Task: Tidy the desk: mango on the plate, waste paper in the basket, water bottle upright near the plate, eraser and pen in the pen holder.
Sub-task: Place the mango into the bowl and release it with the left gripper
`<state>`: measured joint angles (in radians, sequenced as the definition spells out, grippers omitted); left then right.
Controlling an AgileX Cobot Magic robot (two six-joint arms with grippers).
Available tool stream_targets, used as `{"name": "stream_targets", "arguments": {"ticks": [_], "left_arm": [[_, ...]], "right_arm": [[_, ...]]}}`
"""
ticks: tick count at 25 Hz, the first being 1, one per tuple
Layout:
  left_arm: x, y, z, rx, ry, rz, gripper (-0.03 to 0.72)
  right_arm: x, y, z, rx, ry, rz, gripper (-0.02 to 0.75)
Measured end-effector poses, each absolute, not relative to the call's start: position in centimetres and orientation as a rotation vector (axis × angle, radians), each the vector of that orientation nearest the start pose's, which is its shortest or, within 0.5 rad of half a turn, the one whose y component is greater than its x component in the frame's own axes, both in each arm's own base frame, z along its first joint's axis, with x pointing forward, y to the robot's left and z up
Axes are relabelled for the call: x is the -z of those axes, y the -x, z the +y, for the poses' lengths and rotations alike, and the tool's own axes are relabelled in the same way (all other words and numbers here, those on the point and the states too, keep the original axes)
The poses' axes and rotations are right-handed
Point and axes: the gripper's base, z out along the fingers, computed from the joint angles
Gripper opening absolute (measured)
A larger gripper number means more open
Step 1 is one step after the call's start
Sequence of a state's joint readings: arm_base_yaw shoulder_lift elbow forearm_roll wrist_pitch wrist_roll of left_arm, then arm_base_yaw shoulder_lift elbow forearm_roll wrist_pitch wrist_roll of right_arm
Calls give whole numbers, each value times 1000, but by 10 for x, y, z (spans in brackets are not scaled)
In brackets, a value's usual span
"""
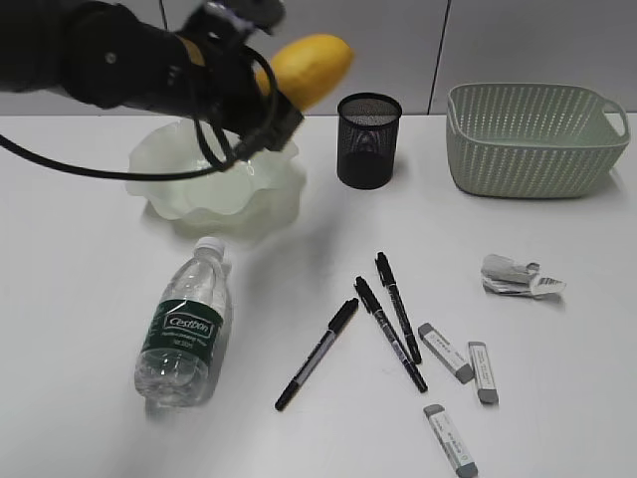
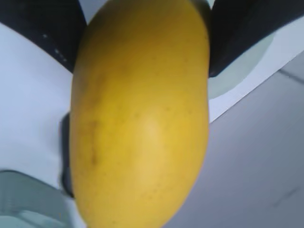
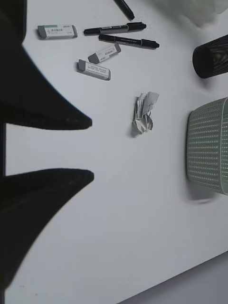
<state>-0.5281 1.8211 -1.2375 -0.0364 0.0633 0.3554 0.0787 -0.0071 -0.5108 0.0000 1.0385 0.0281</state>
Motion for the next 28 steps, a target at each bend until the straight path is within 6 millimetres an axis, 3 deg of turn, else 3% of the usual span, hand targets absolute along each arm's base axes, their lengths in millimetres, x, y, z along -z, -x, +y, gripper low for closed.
{"name": "stream_targets", "arguments": {"ticks": [3, 5, 10, 14, 19, 22, 25, 28], "left_arm": [[-222, -386, -169, 104, -695, 2046, 536], [-200, -396, -155, 101, -633, 2119, 536], [-156, -402, -155, 97, -645, 2229, 536], [-140, -402, -155, 95, -659, 2273, 544], [-141, -401, -155, 97, -663, 2284, 634], [-147, -397, -154, 104, -675, 2308, 650], [-165, -393, -153, 112, -677, 2301, 651], [-197, -385, -151, 137, -653, 2272, 605]], "right_arm": [[-282, 6, -1, -68, 51, 2004, 239], [-282, 6, -1, -68, 51, 2004, 239], [-282, 6, -1, -68, 51, 2004, 239], [-282, 6, 0, -82, 51, 2004, 239], [-282, 6, 0, -80, 51, 2004, 239], [-282, 6, 0, -83, 51, 2005, 239], [-282, 6, 1, -84, 51, 2005, 239], [-282, 6, 1, -85, 51, 2005, 239]]}}
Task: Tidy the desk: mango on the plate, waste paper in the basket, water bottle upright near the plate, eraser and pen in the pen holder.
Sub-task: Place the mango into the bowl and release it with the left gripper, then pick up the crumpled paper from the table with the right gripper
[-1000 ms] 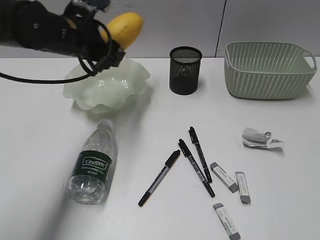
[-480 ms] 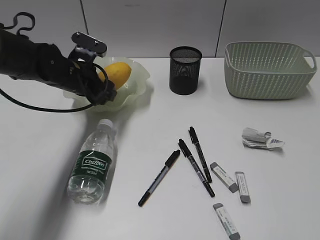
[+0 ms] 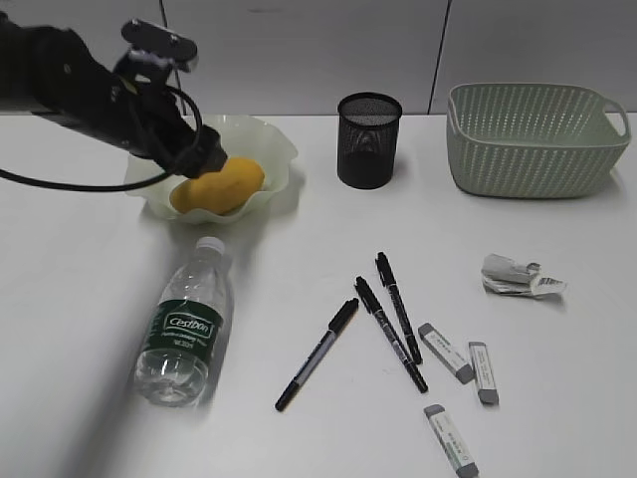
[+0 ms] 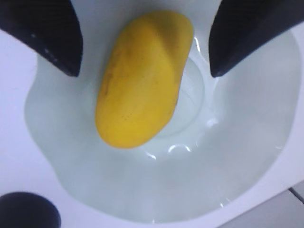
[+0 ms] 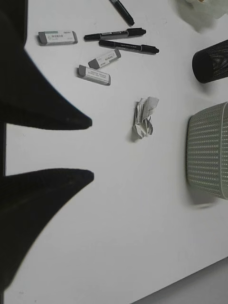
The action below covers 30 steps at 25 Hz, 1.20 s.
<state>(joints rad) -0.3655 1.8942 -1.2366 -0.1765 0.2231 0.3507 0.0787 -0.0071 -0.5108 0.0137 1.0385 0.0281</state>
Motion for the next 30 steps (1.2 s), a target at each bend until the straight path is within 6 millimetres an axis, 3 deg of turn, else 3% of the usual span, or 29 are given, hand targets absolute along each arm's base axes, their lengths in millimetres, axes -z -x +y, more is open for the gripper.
{"name": "stream_targets", "arguments": {"ticks": [5, 7, 10, 13, 20, 25, 30], "left_arm": [[-266, -351, -141, 192, -650, 2254, 414], [-286, -330, -135, 209, -660, 2271, 380], [-311, -287, -118, 238, -618, 2281, 363], [-331, -227, -95, 247, -564, 2266, 359], [-331, -89, -34, 191, -439, 2145, 356], [-310, -36, -7, 151, -305, 2122, 356], [-293, -12, 3, 160, -238, 2121, 356]], "right_arm": [[-282, 6, 1, -85, 51, 2005, 239], [-282, 6, 1, -85, 51, 2005, 239], [-282, 6, 1, -86, 51, 2005, 239], [-282, 6, 1, -87, 51, 2005, 239], [-282, 6, 1, -88, 51, 2005, 239], [-282, 6, 1, -89, 51, 2005, 239], [-282, 6, 1, -89, 51, 2005, 239]]}}
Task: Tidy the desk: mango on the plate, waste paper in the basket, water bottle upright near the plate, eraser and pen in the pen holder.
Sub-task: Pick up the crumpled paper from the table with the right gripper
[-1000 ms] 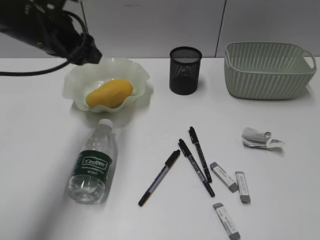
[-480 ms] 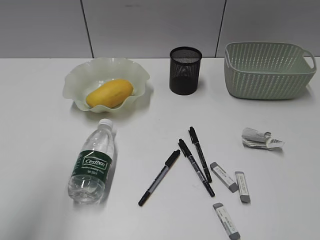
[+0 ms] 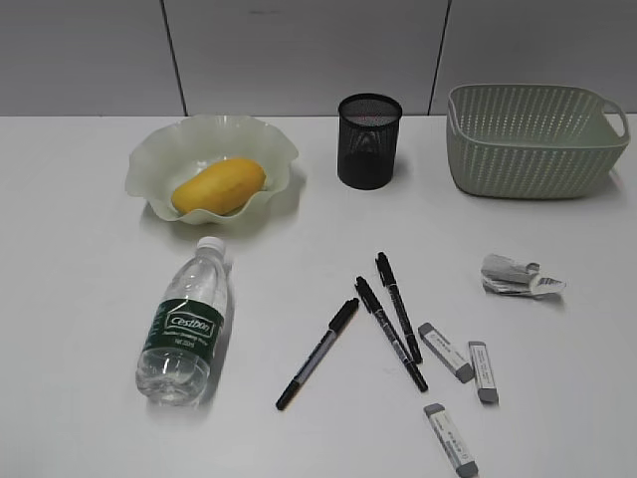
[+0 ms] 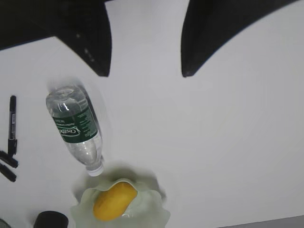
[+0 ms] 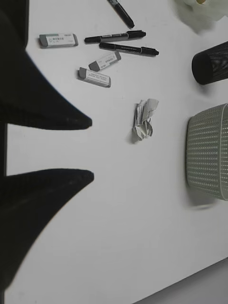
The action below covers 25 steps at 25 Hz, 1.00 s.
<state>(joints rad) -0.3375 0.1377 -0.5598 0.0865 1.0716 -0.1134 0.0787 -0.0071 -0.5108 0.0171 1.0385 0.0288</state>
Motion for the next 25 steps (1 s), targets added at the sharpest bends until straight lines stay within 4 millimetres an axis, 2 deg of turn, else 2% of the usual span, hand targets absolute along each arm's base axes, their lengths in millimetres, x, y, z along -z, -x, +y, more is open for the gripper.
{"name": "stream_targets", "arguments": {"ticks": [5, 11, 14, 16, 20, 23, 25], "left_arm": [[-288, -3, 5, 190, -213, 2072, 353], [-288, -3, 6, 192, -210, 2062, 350], [-288, -2, 6, 192, -208, 2061, 349], [-288, 0, 7, 184, -197, 2044, 344], [-288, 8, 11, 153, -157, 1991, 342], [-288, 8, 11, 139, -139, 1990, 342], [-288, 8, 11, 135, -133, 1991, 336]], "right_arm": [[-282, 6, 1, -93, 51, 2005, 239], [-282, 7, 3, -124, 61, 2002, 239], [-286, -2, 8, -152, 122, 2036, 239], [-290, -18, 11, -164, 147, 2093, 239], [-292, -71, 15, -166, 131, 2190, 265], [-287, -120, 18, -149, 132, 2249, 368], [-275, -156, 22, -151, 171, 2337, 456]]}}
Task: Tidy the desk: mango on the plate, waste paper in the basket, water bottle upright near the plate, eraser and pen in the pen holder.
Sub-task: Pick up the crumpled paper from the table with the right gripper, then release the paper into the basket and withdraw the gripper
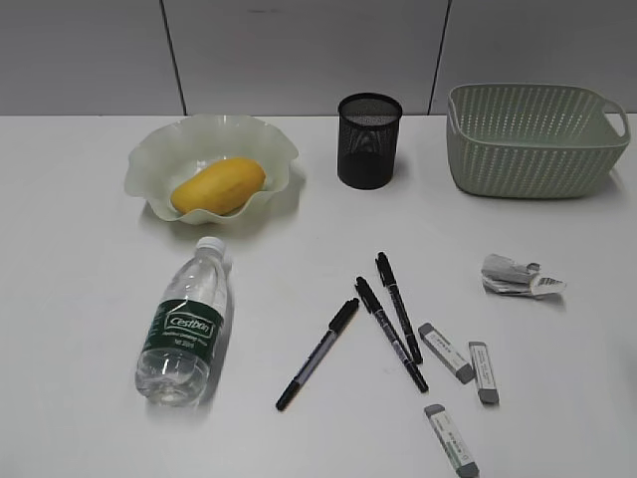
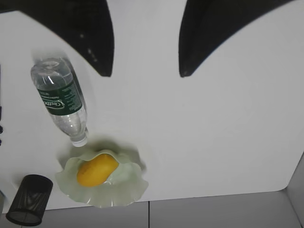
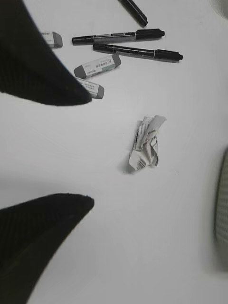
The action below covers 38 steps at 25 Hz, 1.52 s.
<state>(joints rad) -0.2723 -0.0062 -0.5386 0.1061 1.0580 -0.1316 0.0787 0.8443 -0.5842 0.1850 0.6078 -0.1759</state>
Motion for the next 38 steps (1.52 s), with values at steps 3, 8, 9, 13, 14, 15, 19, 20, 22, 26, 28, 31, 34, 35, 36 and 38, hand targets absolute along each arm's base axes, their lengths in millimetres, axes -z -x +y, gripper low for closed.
{"name": "stream_targets", "arguments": {"ticks": [3, 8, 9, 13, 14, 15, 19, 20, 22, 26, 28, 31, 34, 35, 36, 38], "left_arm": [[-288, 8, 11, 131, -129, 1991, 331], [-288, 8, 11, 130, -128, 1991, 329], [-288, 8, 11, 130, -128, 1991, 326], [-288, 8, 11, 130, -128, 1991, 307], [-288, 8, 11, 130, -128, 1991, 303], [-288, 8, 11, 130, -128, 1991, 301], [-288, 8, 11, 130, -128, 1991, 298], [-288, 8, 11, 130, -128, 1991, 298], [-288, 8, 11, 130, -128, 1991, 298], [-288, 8, 11, 130, -128, 1991, 298], [-288, 8, 11, 130, -128, 1991, 298], [-288, 8, 11, 130, -128, 1991, 290], [-288, 8, 11, 130, -128, 1991, 286], [-288, 8, 11, 130, -128, 1991, 286], [-288, 8, 11, 130, -128, 1991, 286], [-288, 8, 11, 130, -128, 1991, 286]], "right_arm": [[-258, -207, 29, -174, 240, 2443, 513], [-208, -282, 41, -161, 434, 2619, 529], [-199, -292, 44, -162, 464, 2643, 529], [-156, -319, 65, -182, 609, 2733, 531], [-147, -323, 70, -184, 640, 2748, 531], [-139, -326, 75, -178, 674, 2755, 529], [-115, -333, 82, -131, 713, 2796, 212], [-117, -334, 81, -123, 701, 2792, 117], [-130, -335, 81, -111, 685, 2753, 29], [-200, -342, 80, -64, 566, 2422, 13], [-235, -350, 77, -29, 491, 2203, 13], [-269, -379, 68, 22, 385, 1977, 18], [-259, -418, 55, 48, 348, 2005, 139], [-255, -428, 52, 37, 342, 2050, 235], [-249, -434, 50, 26, 341, 2103, 328], [-245, -440, 48, -18, 326, 2212, 512]]}}
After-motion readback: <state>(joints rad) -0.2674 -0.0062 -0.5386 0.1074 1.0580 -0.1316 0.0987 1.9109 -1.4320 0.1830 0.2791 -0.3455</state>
